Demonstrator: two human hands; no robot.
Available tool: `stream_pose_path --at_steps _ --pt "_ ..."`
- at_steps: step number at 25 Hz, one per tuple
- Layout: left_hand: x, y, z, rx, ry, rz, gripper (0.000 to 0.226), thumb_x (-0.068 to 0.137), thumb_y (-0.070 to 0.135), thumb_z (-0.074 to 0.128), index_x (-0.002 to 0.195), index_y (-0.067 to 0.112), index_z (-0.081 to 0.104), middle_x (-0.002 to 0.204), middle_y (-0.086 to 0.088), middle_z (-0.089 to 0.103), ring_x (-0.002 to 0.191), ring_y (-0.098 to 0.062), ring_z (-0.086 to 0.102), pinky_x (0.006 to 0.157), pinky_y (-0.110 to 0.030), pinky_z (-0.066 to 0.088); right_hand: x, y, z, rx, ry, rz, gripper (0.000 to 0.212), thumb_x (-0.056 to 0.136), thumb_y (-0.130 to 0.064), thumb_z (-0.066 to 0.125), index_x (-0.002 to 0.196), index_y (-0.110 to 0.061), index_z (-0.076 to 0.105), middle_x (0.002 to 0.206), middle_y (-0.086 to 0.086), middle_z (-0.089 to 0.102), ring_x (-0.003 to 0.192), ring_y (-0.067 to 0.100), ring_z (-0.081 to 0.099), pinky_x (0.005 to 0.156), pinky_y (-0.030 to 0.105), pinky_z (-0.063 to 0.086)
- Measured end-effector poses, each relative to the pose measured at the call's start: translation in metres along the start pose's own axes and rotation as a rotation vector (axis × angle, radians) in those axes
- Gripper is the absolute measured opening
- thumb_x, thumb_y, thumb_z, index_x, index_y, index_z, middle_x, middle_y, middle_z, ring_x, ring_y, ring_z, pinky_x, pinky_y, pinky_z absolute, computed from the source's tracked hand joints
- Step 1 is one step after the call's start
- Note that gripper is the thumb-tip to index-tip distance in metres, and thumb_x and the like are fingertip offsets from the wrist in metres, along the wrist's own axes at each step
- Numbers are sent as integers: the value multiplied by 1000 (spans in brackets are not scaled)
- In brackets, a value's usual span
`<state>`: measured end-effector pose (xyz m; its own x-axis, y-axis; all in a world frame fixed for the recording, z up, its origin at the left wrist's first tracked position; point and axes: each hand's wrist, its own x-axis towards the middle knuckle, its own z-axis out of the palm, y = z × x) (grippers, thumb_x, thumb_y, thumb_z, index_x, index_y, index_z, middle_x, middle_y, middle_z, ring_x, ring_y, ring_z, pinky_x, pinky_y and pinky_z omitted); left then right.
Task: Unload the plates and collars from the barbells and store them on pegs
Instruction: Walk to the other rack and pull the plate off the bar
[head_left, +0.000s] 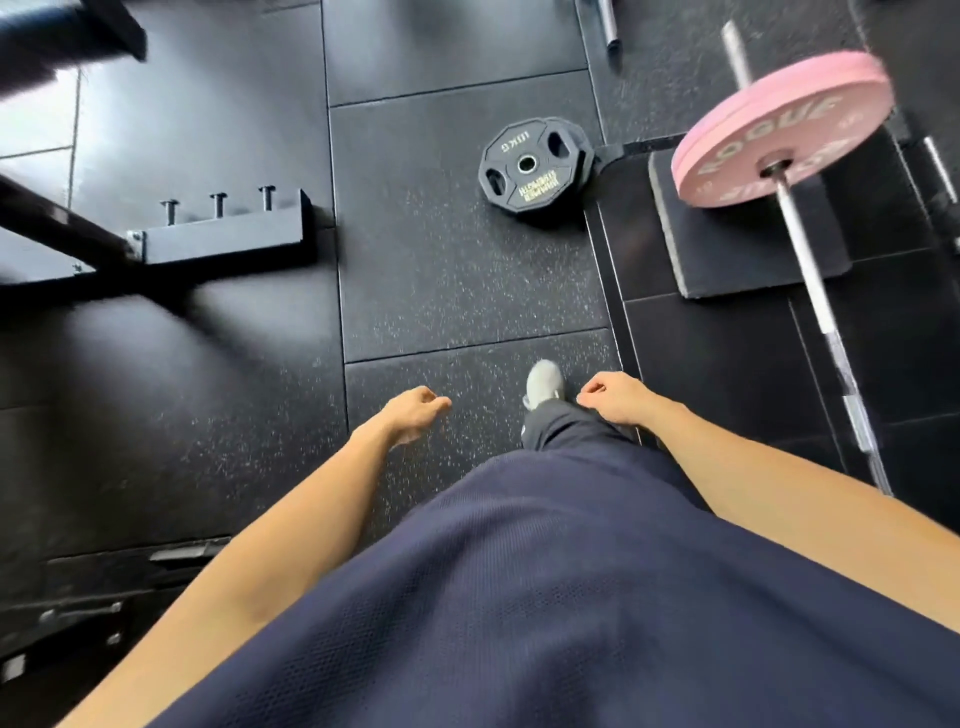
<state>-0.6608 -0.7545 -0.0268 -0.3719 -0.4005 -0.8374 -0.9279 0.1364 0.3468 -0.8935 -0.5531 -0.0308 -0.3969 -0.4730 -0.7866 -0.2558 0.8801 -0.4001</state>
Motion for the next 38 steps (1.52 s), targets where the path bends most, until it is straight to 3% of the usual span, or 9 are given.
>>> stream_pose_path --at_steps 8,13,16,19,22,26,28,31,38 --pt "128 109 -140 92 -79 -76 40 99 41 45 107 5 58 100 -12 59 83 -23 55 65 -28 43 168 -123 -149 -117 -103 0 14 91 -33 61 97 -20 61 116 6 64 95 21 56 85 32 44" --pt "181 175 -242 -9 123 -57 41 97 39 47 122 8 59 129 -12 60 118 -28 55 94 -32 40 246 -215 -248 -161 -105 -28 21 92 -32 59 104 -16 63 109 5 65 89 20 57 81 30 43" --pt "226 198 -296 -37 116 -62 40 97 39 48 121 10 59 131 -10 60 120 -27 54 96 -32 39 300 -273 -281 -179 -140 -34 26 93 -32 58 109 -12 64 106 7 65 86 19 56 78 31 44" --pt "284 210 -359 12 24 -84 37 98 39 46 116 11 60 127 -9 61 120 -28 55 91 -31 39 354 -333 -305 -309 -215 5 41 95 -30 54 118 4 61 93 11 59 76 21 50 60 27 39" --pt "341 231 -447 62 -3 -74 41 98 40 44 116 8 60 126 -13 60 121 -29 54 90 -31 40 403 -393 -338 -404 -241 53 39 97 -31 51 119 1 59 109 14 59 85 24 49 52 25 37" --pt "399 264 -574 117 35 -24 43 98 41 47 117 5 61 124 -15 62 106 -27 58 84 -30 42 465 -482 -392 -281 -105 20 19 93 -26 55 86 -8 61 83 11 56 74 24 51 60 31 39" --pt "422 279 -630 90 74 -19 41 98 42 48 118 8 59 120 -13 63 96 -24 56 78 -28 40 495 -531 -417 -225 -22 -3 20 91 -26 58 96 -9 67 97 11 64 94 27 59 80 32 45" --pt "460 299 -690 33 96 4 42 97 43 49 121 9 58 124 -12 62 106 -26 58 83 -31 41 537 -602 -445 -240 -40 -54 25 92 -30 58 107 -12 65 118 7 64 112 27 57 93 32 42" --pt "545 312 -806 -61 32 -90 45 97 46 48 126 12 57 133 -9 58 118 -25 55 95 -33 42 679 -756 -500 -434 -219 -114 33 93 -31 58 114 -6 65 111 14 66 91 24 56 78 30 42"
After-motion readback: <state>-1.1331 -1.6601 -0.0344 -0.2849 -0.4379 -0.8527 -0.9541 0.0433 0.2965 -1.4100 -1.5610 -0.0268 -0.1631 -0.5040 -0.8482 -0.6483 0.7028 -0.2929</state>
